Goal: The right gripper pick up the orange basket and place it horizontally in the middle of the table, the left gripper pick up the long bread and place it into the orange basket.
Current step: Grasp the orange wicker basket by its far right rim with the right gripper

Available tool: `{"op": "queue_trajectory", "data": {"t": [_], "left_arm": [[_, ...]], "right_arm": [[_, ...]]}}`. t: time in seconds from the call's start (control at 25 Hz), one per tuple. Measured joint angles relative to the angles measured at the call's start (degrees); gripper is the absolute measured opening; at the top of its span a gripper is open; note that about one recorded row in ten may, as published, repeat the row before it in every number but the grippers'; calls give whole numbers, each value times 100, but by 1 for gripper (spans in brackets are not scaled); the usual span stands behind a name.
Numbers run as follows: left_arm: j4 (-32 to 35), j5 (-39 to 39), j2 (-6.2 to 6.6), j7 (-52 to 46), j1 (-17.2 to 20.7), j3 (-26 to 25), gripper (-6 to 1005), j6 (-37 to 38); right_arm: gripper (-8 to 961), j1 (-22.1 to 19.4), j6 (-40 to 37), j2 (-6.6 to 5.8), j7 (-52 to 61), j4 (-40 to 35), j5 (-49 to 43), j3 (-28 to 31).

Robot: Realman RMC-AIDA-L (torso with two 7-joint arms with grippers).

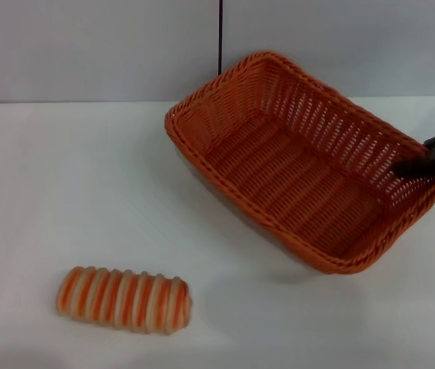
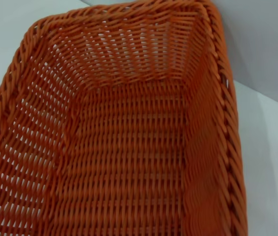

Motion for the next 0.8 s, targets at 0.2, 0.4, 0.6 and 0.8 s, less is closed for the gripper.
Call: {"op": "queue_trajectory", "data": {"t": [0.2, 0.4, 0.6, 0.8], "left_arm": [[0, 0, 0, 0, 0, 6, 834, 0], [0, 0, 0, 0, 11, 57, 834, 2], [0, 0, 2, 0, 30, 62, 834, 4], [11, -1, 9, 0, 16, 62, 834, 5]], "right_arm": [[274, -13, -1, 43, -77, -30, -2, 3], [191, -64, 9, 115, -174, -202, -1, 32], [190, -341, 92, 223, -287, -855, 312, 145], [189, -698, 265, 266, -401, -1632, 1000, 196]]}}
